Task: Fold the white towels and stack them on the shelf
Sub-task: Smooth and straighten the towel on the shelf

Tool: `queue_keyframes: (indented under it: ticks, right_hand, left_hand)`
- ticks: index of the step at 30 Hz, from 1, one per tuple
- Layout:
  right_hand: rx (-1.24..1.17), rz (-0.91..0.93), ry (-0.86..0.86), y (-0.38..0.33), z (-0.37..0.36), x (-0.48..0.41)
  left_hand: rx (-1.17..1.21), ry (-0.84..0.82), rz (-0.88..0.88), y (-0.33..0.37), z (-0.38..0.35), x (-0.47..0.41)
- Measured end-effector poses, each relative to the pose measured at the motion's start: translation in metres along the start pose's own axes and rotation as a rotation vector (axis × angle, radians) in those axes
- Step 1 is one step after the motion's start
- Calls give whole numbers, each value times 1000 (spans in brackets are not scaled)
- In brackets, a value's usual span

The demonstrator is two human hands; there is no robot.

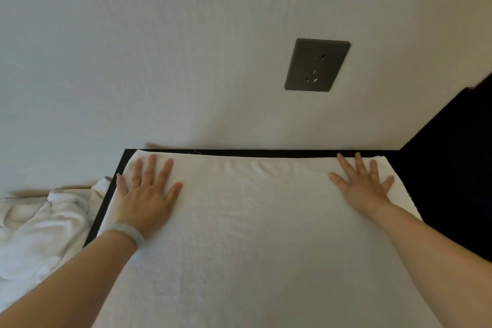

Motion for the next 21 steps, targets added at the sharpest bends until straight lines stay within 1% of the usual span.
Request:
queue_keyframes:
  ticks: [2, 3, 4, 5, 6, 7, 8, 9, 10, 11, 12, 14, 16, 17, 18, 19, 20, 21]
  right_hand:
    - [-29, -35, -44, 3, 13, -8]
    - [-43, -71, -17, 5, 20, -5]
    - [-45, -104, 51, 3, 25, 2]
    - [-40, -91, 126, -6, 26, 16]
    - [-29, -9, 177, -24, 21, 36]
    - [-22, 141, 186, -49, 8, 62]
    - [-2, 307, 163, -72, -11, 91]
    - [41, 435, 125, -88, -33, 116]
    - [82, 495, 102, -92, -45, 128]
    - [85, 500, 105, -85, -44, 125]
    - [62, 466, 134, -73, -37, 112]
    - [11, 307, 169, -34, -20, 78]
    - [7, 92, 105, -5, -5, 54]
    - [11, 22, 92, -5, -1, 53]
    - [14, 10, 110, -18, 0, 61]
    - [12, 67, 149, -41, -1, 75]
    - [2, 185, 190, -68, -6, 96]
    - [-10, 329, 222, -94, -15, 121]
  left_hand:
    - [12, -75, 26, 2, 7, -4]
    - [23, -91, 43, 8, 11, -2]
    - [13, -64, 30, 19, 14, 3]
    - [-14, -8, -33, 39, 18, 10]
    - [-26, 53, -129, 67, 20, 21]
    - [-9, 78, -237, 98, 18, 34]
    - [17, 67, -345, 127, 11, 46]
    - [25, 25, -424, 150, 2, 54]
    - [14, -30, -447, 160, -6, 58]
    - [-6, -50, -414, 156, -9, 56]
    - [-34, -32, -343, 140, -8, 50]
    - [-54, -9, -158, 94, -2, 38]
    - [26, -25, 40, 53, 7, 32]
    - [68, -33, 110, 47, 11, 32]
    - [106, -33, 140, 56, 14, 33]
    - [131, -14, 110, 78, 16, 37]
    - [129, 18, 7, 110, 15, 44]
    - [111, 53, -146, 145, 12, 57]
Point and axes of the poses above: each hand's wrist, its own x-axis away from the middle knuckle, its own z-axis out of the back of the hand, y = z × x, the point moved 6 cm from there along -x, towards the middle knuckle, and after that the axes turned 10 degrees about -z, right-handed, at the moved point
